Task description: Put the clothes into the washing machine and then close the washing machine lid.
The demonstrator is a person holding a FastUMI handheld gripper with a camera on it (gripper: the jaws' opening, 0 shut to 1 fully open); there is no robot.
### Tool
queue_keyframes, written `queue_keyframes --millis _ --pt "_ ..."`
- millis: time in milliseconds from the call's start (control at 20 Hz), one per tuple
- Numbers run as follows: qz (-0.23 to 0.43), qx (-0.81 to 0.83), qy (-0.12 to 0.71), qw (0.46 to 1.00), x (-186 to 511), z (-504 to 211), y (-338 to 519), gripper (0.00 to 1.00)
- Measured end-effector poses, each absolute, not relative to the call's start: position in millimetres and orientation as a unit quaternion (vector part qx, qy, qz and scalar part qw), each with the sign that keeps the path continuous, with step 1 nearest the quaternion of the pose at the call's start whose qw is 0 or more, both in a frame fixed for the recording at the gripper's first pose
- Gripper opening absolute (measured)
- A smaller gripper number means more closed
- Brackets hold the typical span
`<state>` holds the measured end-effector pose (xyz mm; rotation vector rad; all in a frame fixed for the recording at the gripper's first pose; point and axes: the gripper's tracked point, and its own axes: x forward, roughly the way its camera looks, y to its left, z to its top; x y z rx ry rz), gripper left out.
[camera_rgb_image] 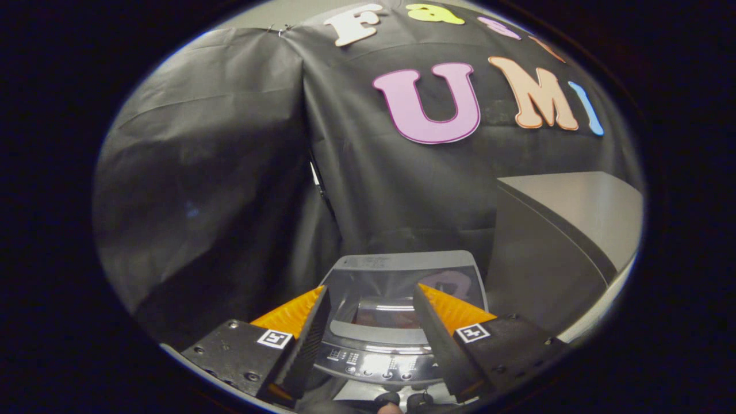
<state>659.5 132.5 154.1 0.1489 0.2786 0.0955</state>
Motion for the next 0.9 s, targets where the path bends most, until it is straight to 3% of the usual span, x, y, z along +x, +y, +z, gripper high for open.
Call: queue_keyframes --millis 900 --pt "0.005 0.058 0.054 0.997 501.5 134.9 90.3 0.88"
